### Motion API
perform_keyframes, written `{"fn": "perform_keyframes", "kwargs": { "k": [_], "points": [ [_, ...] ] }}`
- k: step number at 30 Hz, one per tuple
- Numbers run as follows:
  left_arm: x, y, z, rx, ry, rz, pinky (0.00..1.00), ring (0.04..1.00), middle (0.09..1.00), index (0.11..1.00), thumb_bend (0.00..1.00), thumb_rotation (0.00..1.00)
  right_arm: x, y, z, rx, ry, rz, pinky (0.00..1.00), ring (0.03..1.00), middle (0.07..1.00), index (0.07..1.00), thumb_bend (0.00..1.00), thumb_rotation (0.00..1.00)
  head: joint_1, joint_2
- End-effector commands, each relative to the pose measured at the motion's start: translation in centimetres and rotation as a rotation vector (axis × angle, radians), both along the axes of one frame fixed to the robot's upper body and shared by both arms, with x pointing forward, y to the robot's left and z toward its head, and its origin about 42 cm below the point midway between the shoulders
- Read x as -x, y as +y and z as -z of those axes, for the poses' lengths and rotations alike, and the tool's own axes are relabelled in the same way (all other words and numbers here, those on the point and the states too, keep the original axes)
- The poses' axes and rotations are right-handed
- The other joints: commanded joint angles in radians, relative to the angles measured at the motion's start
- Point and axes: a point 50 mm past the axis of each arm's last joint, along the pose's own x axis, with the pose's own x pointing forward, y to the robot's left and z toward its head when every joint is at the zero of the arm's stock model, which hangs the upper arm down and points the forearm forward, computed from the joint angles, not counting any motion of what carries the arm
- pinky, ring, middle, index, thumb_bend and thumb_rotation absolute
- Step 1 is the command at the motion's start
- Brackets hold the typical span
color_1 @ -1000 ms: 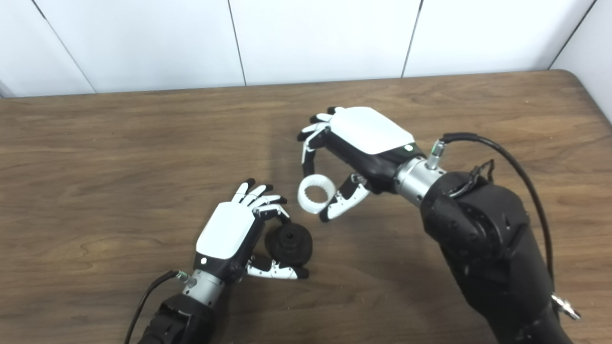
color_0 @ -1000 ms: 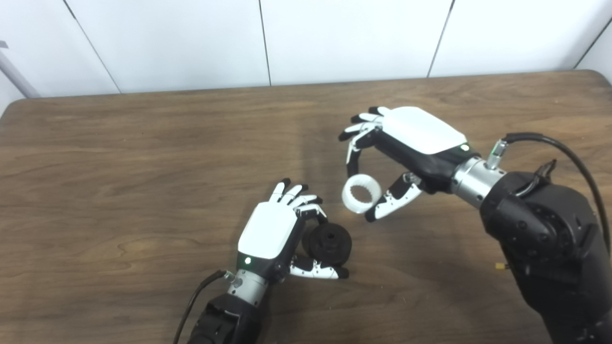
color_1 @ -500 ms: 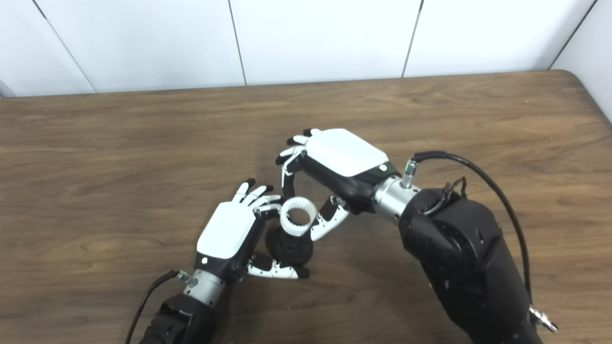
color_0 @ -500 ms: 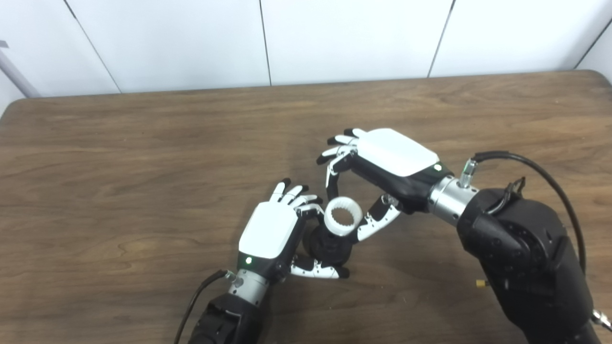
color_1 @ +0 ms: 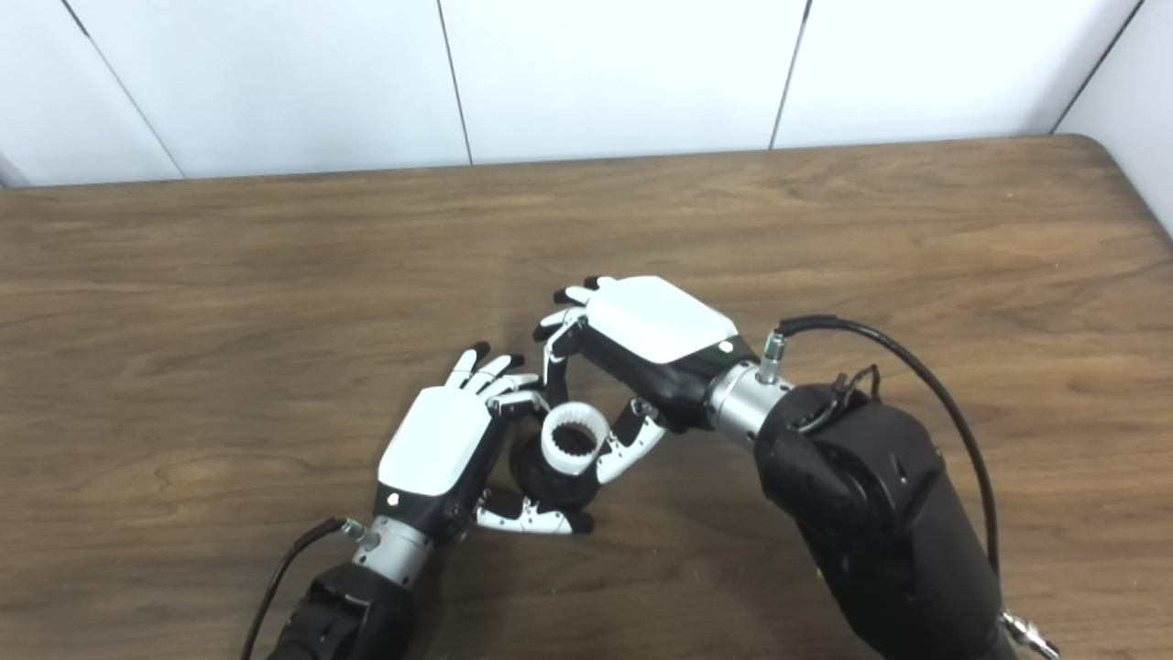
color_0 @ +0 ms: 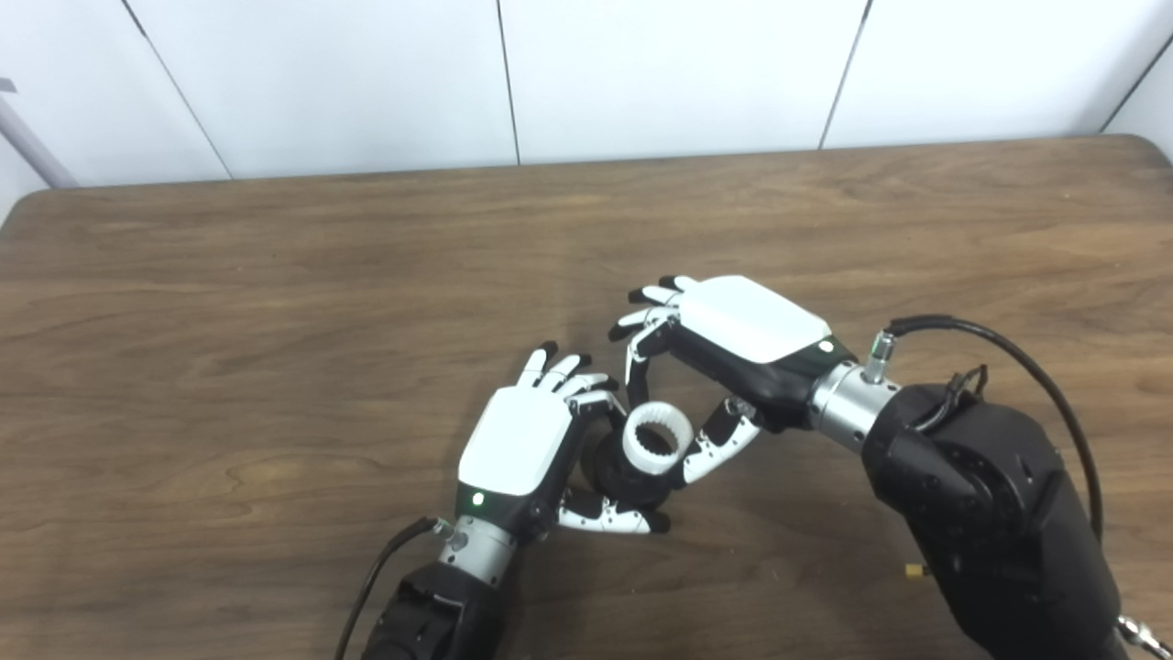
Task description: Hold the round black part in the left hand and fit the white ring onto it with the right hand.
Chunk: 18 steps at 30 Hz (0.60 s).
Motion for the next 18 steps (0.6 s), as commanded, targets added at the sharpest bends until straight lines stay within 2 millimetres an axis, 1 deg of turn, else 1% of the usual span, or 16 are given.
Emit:
{"fn": "perform_keyframes", "kwargs": {
  "k": [1,11,18],
  "points": [
    [0.05,0.23,0.48,-0.045,0.026,-0.008,1.00,0.901,0.785,0.484,0.52,0.05,-0.06,0.31,-0.94,-0.018,-0.063,-0.008,1.00,0.956,0.846,0.485,0.52,0.13,0.003,0.002],
    [0.14,0.33,0.32,-0.039,0.016,-0.008,1.00,0.901,0.784,0.485,0.52,0.05,0.03,1.06,-1.41,-0.044,-0.081,-0.019,1.00,0.956,0.843,0.484,0.52,0.14,-0.003,0.002],
    [0.17,0.25,0.19,-0.036,0.023,-0.007,1.00,0.907,0.788,0.485,0.52,0.05,-0.03,1.12,-1.45,-0.039,-0.084,-0.016,1.00,0.952,0.844,0.485,0.52,0.13,0.002,0.003]
  ]
}}
